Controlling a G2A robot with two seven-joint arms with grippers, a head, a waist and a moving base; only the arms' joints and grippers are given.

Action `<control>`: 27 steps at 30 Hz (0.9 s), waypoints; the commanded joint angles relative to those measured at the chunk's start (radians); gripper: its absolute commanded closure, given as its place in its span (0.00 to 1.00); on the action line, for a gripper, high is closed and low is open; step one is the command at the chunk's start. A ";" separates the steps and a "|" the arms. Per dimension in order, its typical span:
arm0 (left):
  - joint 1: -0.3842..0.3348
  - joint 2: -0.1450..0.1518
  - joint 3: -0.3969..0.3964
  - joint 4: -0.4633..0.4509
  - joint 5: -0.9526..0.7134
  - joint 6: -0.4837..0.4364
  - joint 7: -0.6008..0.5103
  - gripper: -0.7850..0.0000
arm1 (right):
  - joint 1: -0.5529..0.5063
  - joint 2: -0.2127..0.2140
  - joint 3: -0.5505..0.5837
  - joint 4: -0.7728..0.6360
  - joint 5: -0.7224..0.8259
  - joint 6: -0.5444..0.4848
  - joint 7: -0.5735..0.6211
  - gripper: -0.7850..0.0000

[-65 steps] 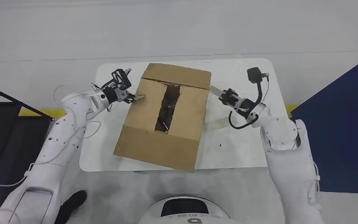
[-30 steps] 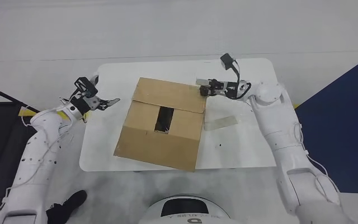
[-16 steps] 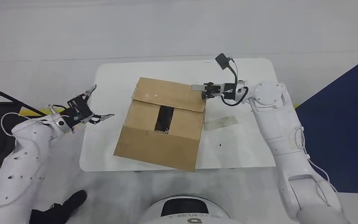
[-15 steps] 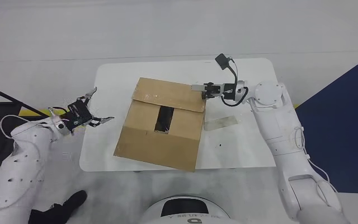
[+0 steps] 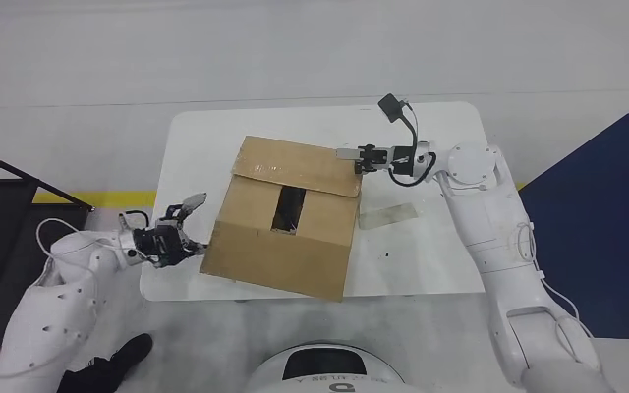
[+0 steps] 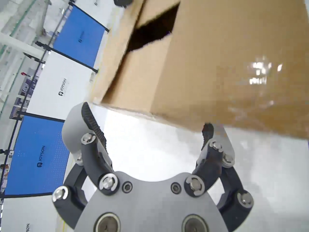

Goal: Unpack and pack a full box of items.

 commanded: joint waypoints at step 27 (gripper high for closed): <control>-0.341 -0.052 0.203 0.118 -0.287 -0.140 -0.424 0.00 | -0.020 0.001 -0.002 -0.019 0.000 -0.004 -0.030 0.00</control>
